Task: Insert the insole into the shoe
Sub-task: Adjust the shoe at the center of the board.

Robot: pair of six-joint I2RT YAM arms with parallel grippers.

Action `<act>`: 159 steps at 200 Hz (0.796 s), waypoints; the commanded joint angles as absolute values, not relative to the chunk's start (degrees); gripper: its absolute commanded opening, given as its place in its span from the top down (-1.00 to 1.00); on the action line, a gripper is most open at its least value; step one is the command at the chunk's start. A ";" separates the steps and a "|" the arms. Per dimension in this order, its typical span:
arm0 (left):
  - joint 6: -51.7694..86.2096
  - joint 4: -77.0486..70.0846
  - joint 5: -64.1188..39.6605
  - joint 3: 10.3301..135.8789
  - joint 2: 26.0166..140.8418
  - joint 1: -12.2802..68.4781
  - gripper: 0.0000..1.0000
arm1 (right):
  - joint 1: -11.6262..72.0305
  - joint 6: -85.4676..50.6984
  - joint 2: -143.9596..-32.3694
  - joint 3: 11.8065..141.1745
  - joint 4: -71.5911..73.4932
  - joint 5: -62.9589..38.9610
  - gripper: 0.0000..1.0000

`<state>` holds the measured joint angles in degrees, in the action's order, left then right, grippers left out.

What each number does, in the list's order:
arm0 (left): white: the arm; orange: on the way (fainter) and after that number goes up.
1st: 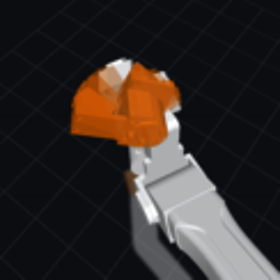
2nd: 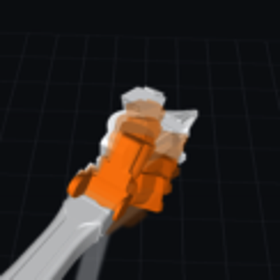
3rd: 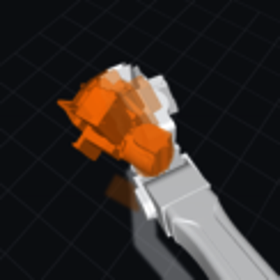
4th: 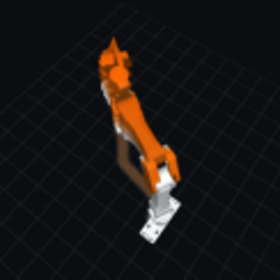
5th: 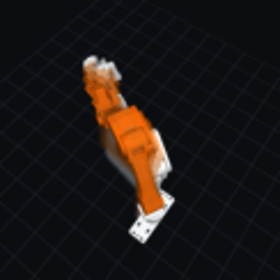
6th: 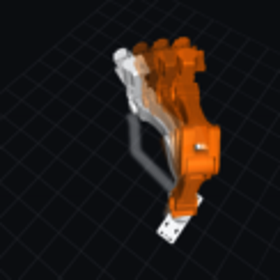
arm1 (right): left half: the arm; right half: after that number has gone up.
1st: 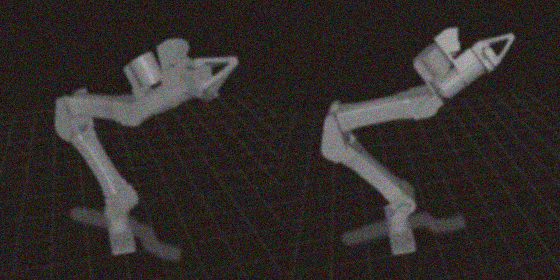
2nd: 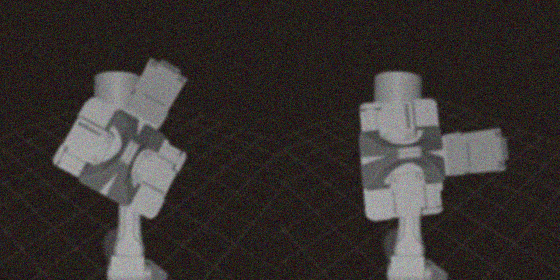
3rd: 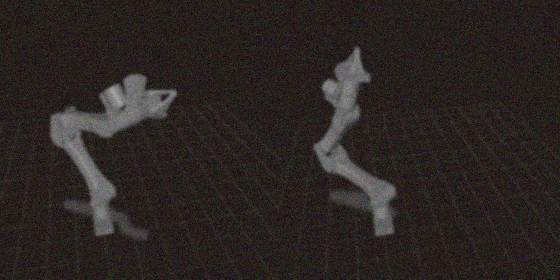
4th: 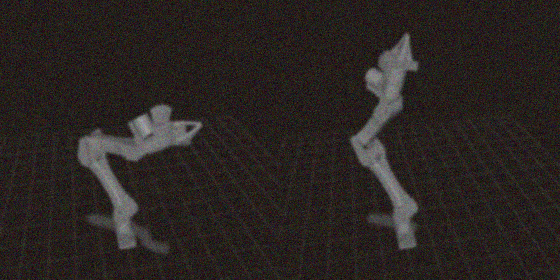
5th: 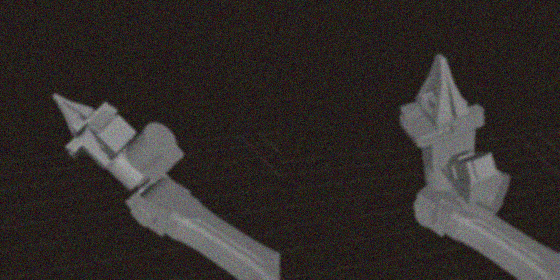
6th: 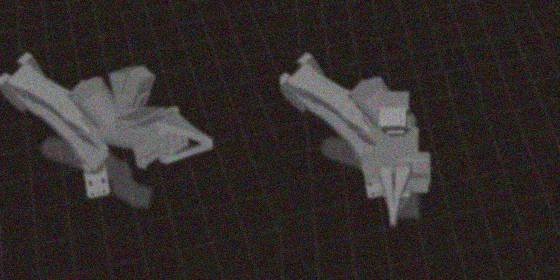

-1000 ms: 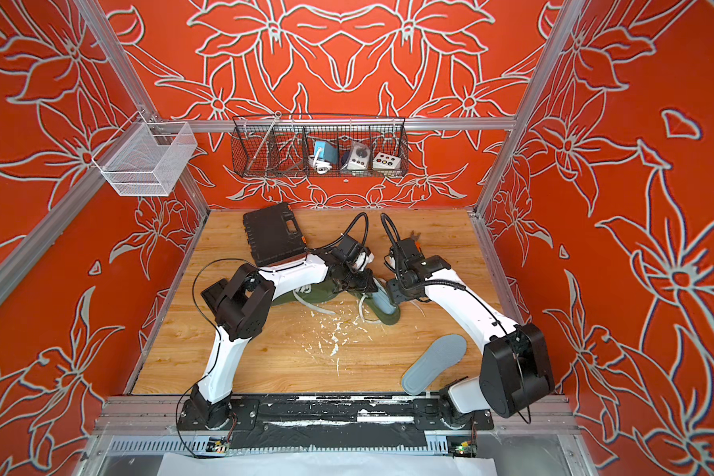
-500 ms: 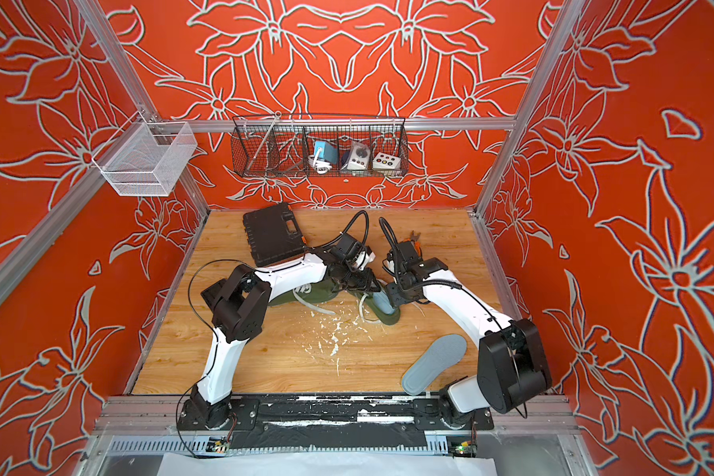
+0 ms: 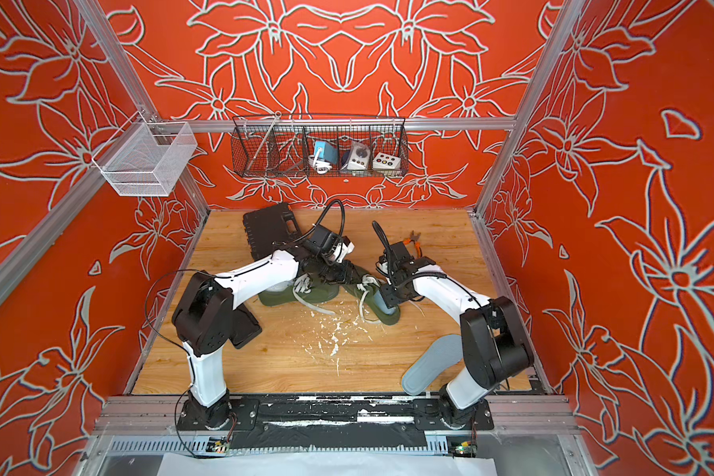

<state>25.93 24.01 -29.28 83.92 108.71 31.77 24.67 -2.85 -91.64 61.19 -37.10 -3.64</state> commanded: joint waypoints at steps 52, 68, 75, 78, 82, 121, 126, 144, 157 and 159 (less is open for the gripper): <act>22.34 25.89 -30.06 77.63 97.80 20.55 0.20 | 24.52 -7.58 -100.21 67.33 -33.31 -8.19 0.72; 21.60 25.94 -30.14 75.86 96.27 17.90 0.20 | 24.52 -10.16 -100.86 68.42 -33.16 -8.84 1.00; 21.21 26.02 -29.99 75.16 95.73 16.80 0.20 | 24.52 -11.53 -100.90 68.79 -33.11 -8.76 1.00; 21.07 26.14 -30.02 74.90 95.45 16.38 0.20 | 24.51 -12.28 -100.90 68.86 -32.98 -8.69 1.00; 20.84 26.20 -29.97 74.55 95.22 15.77 0.19 | 24.52 -13.24 -100.83 68.90 -32.82 -8.66 1.00; 18.78 27.06 -28.51 71.39 92.54 10.73 0.17 | 24.50 -23.79 -99.73 68.12 -28.92 -8.23 1.00; 18.52 27.07 -28.31 70.86 92.19 10.20 0.16 | 24.45 -24.86 -99.88 68.12 -28.36 -8.27 1.00; 17.83 27.25 -28.39 69.16 91.03 7.89 0.13 | 24.43 -27.26 -100.80 69.09 -27.27 -8.08 1.00; 17.24 27.42 -28.14 67.89 90.19 6.35 0.12 | 24.35 -27.93 -101.94 70.76 -27.40 -8.26 1.00; 17.16 27.42 -28.06 67.69 90.02 6.11 0.11 | 24.35 -27.94 -102.10 71.04 -27.55 -8.35 1.00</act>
<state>19.88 25.76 -28.77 69.36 92.99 8.43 24.67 -22.33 -100.68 67.16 -30.79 -7.57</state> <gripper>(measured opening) 0.436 0.046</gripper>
